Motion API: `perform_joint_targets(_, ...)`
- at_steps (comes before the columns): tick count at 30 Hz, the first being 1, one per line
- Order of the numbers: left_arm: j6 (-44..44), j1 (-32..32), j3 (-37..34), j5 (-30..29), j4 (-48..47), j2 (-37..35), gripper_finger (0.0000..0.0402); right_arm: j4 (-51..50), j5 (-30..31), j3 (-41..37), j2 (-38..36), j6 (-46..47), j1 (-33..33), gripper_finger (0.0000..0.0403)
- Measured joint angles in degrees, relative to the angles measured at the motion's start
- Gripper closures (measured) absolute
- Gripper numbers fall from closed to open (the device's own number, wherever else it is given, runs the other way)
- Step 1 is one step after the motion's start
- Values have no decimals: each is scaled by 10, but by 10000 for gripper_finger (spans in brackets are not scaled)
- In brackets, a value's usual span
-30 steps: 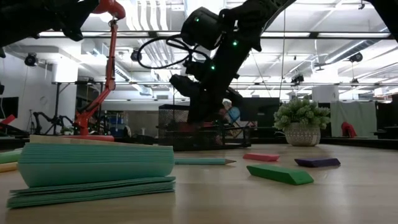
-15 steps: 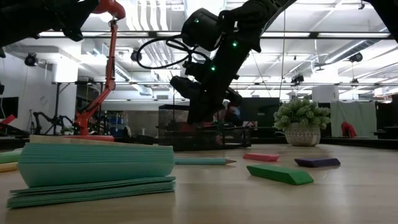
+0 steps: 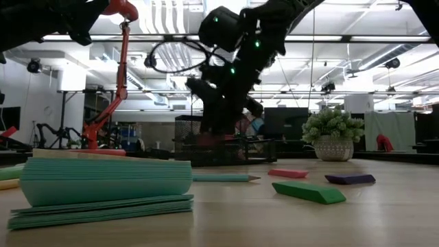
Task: Pick and place office supplies into organizer
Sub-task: Put the pink eraser into the desk organizer
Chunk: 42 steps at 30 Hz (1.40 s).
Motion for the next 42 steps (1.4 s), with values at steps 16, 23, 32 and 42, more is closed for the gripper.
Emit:
perform_joint_targets(16,0,0,0,0,-6,0,214,-335,-60,119,-5,171,129,263)
perform_joint_targets(23,0,0,0,0,-5,0,214,-358,-71,101,0,292,203,212)
perform_joint_targets(32,0,0,1,0,0,0,214,-356,-37,86,24,333,224,167)
perform_joint_targets(42,0,0,1,0,-1,0,214,-358,-41,61,61,341,223,160)
